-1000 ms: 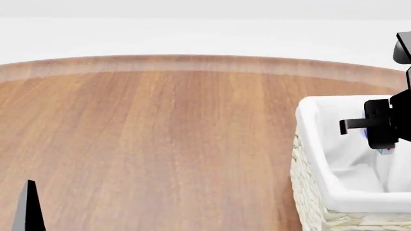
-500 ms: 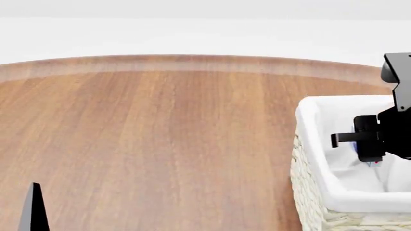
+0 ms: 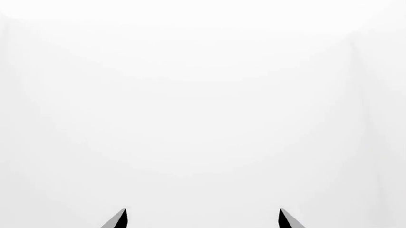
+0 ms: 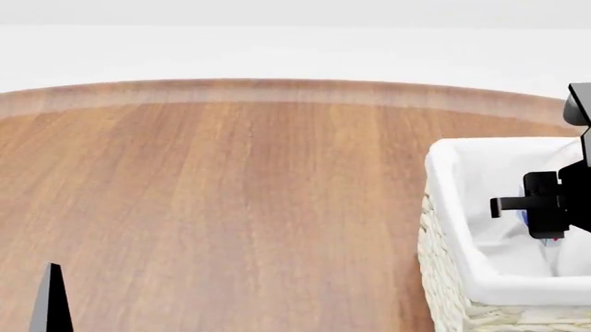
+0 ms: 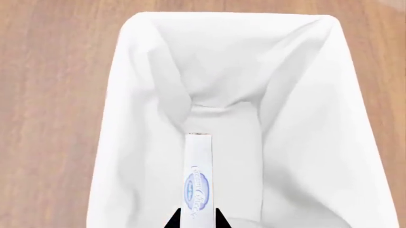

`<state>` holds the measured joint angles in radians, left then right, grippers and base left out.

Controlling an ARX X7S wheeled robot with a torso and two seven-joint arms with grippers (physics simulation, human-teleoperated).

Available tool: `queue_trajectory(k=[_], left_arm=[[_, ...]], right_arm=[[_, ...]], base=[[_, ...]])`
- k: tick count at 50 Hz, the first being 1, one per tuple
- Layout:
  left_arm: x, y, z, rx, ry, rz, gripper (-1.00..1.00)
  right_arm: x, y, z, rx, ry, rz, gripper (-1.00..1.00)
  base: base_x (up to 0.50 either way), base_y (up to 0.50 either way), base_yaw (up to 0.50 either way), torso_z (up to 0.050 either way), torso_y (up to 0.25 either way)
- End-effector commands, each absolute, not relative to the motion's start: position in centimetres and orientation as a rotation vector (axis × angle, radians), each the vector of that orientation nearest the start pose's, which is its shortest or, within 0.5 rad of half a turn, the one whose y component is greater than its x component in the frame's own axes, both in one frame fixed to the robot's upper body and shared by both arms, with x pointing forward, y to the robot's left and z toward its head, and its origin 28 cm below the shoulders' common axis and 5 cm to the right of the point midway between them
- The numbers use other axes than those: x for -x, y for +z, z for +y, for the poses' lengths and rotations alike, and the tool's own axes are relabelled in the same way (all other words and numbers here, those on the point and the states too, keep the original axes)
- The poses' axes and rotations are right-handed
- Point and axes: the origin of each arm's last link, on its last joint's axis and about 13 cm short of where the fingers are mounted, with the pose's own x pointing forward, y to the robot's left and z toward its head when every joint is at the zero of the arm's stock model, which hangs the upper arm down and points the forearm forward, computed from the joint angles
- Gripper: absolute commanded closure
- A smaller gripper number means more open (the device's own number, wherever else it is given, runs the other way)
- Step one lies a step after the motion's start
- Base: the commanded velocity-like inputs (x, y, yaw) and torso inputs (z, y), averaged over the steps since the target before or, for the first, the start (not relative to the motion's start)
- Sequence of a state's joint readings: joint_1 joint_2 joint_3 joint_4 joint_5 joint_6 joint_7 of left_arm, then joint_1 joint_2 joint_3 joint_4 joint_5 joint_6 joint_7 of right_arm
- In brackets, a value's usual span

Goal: Pick up the cream cheese box, and put it in the basket.

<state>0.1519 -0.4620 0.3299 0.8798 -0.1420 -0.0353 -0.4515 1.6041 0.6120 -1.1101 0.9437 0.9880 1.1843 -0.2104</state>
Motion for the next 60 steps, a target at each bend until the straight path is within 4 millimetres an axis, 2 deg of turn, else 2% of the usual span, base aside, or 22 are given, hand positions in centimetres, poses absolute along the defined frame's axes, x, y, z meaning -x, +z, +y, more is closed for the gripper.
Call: queue_trajectory(k=[1, 31, 47, 60], left_arm=[[-13.6, 14.9, 19.7, 0.008, -0.116, -0.563, -1.0], [-13.5, 14.9, 19.6, 0.011, -0.12, -0.564, -1.0], [-13.5, 14.9, 19.6, 0.01, -0.121, -0.563, -1.0], [-13.5, 14.8, 19.6, 0.009, -0.122, -0.563, -1.0]], right_arm=[[-35.1, 25.8, -26.5, 0.041, 0.018, 0.884, 1.0], [-35.3, 24.6, -26.5, 0.04, 0.024, 0.877, 1.0], [-35.6, 23.3, -26.6, 0.03, 0.032, 0.889, 1.0], [-35.7, 23.7, -26.8, 0.038, 0.006, 0.851, 1.0]], base=[[0.0, 0.0, 0.0, 0.0, 0.0], [0.0, 0.0, 0.0, 0.0, 0.0], [0.0, 0.0, 0.0, 0.0, 0.001], [0.0, 0.0, 0.0, 0.0, 0.001]])
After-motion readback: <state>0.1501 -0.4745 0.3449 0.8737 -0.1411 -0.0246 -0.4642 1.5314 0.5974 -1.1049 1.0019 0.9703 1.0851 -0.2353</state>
